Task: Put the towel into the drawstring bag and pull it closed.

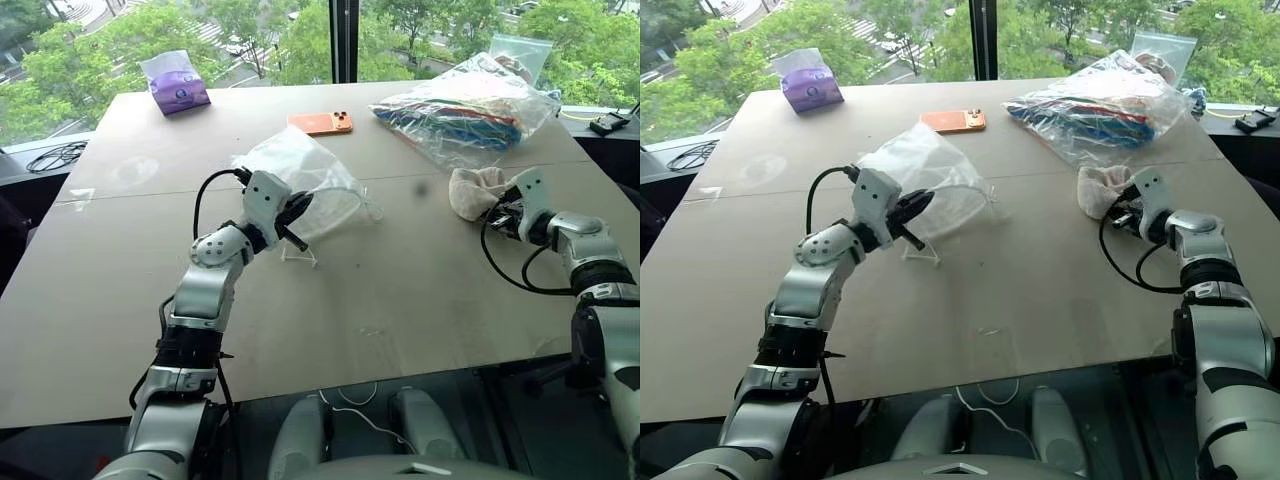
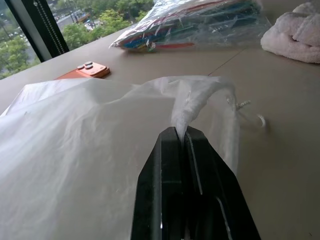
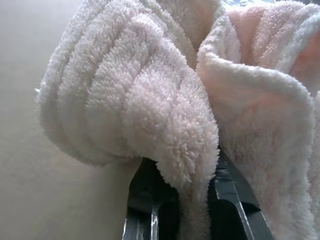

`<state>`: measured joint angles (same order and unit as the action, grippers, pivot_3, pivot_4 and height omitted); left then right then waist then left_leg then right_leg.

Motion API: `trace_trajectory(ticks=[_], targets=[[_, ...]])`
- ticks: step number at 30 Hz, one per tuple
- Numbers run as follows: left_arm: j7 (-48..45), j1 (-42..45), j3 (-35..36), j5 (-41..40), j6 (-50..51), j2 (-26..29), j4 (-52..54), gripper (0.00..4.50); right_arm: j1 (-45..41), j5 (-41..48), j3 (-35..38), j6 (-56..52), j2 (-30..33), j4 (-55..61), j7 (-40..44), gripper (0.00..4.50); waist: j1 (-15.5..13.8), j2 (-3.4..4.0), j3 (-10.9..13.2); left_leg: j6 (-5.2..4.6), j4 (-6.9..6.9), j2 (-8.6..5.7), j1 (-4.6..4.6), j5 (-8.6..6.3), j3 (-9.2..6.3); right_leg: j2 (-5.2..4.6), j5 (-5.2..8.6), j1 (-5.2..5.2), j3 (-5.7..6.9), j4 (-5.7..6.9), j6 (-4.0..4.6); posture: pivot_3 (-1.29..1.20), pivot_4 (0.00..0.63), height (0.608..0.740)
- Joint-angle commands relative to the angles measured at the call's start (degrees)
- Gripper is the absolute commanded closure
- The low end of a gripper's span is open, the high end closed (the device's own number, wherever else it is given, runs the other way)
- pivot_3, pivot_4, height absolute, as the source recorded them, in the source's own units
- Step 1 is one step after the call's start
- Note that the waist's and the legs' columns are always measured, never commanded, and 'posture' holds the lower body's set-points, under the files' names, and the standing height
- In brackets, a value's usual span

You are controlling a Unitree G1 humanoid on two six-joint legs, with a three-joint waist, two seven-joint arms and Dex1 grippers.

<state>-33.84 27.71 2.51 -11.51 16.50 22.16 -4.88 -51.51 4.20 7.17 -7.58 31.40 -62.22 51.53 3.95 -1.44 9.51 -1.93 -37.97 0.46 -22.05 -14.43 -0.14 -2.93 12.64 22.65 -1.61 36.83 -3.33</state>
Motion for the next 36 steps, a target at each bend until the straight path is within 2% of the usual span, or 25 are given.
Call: trace_trajectory(ticks=[1,3,6,8,12,14,20,23,28,36], targets=[[1.28,2.48,2.14,-3.64,4.14,-0.85,4.17,4.50,2.87,7.62,1.51,-10.69,-2.47,16.01,5.18,4.48,-0.04,0.09,0.06,0.00,0.01,0.00,-0.12,0.00,-0.06,0.00,-0.01,0.12,0.04,0.06,-0.02,0.00,0.150,0.740],[1.48,2.56,2.10,-4.00,4.94,-0.78,4.58,4.50,4.79,8.99,1.73,-14.26,-2.58,21.44,4.55,4.48,-0.42,0.24,0.12,0.00,0.01,-0.03,-0.27,0.00,-0.09,-0.02,-0.01,0.28,0.06,0.14,-0.02,0.00,0.150,0.740],[3.19,4.73,3.00,-8.64,11.87,-3.22,6.08,4.50,12.43,19.38,5.98,-30.34,-6.10,51.61,-4.13,4.48,-1.86,0.35,0.15,0.02,-0.10,-0.14,-1.06,0.01,-0.14,-0.18,-0.01,1.13,0.10,0.55,-0.05,0.00,0.150,0.740],[4.39,5.78,3.46,-10.26,15.38,-4.11,6.50,4.50,17.28,22.02,5.37,-35.71,-6.97,66.39,-7.96,4.48,-2.50,0.40,0.13,0.04,-0.35,-0.13,-1.90,0.02,-0.32,-0.20,0.00,1.95,0.22,0.87,-0.06,0.00,0.150,0.740],[8.52,8.75,6.29,-14.04,22.15,-6.39,5.84,4.50,22.47,23.46,2.81,-39.35,-13.50,84.09,-19.15,4.48,-3.36,0.38,0.12,0.29,-0.55,-0.23,-2.59,0.17,-0.36,-0.22,0.00,2.53,0.30,0.96,-0.07,0.00,0.150,0.740],[10.28,10.45,7.49,-15.70,25.15,-7.29,5.58,4.50,25.92,18.24,-3.80,-35.20,-14.89,89.25,-22.17,4.48,-3.39,0.38,0.12,0.24,-0.57,-0.25,-2.58,0.15,-0.40,-0.22,0.00,2.52,0.32,0.98,-0.06,0.00,0.150,0.740],[13.38,13.59,10.03,-20.13,31.57,-8.82,6.14,4.50,31.80,2.11,-16.20,-17.96,-18.52,84.80,-32.28,4.48,-3.19,0.37,0.12,0.30,-0.59,-0.39,-2.39,0.20,-0.41,-0.17,0.00,2.39,0.33,1.04,-0.07,0.00,0.150,0.740],[14.83,14.40,11.38,-23.09,35.38,-9.30,7.04,4.50,33.32,-4.23,-21.61,-11.46,-18.70,80.20,-34.11,4.48,-3.10,0.37,0.12,0.50,-0.58,-0.42,-2.35,0.32,-0.41,-0.11,0.00,2.37,0.32,1.03,-0.06,0.00,0.150,0.740],[14.94,13.53,11.58,-26.09,39.87,-8.60,9.18,4.50,31.62,-1.23,-22.03,-14.22,-24.13,75.63,-33.28,4.48,-2.90,0.36,0.12,0.58,-0.56,-0.37,-2.31,0.36,-0.42,-0.02,0.00,2.37,0.29,1.05,-0.05,0.00,0.150,0.740],[11.24,10.88,9.51,-29.93,43.56,-6.17,13.59,4.50,25.17,-1.55,-24.35,-21.11,-23.57,69.11,-28.25,4.48,-3.00,0.34,0.14,0.58,-0.48,-0.36,-1.93,0.36,-0.42,-0.02,0.01,1.98,0.27,0.95,-0.04,0.00,0.150,0.740]])
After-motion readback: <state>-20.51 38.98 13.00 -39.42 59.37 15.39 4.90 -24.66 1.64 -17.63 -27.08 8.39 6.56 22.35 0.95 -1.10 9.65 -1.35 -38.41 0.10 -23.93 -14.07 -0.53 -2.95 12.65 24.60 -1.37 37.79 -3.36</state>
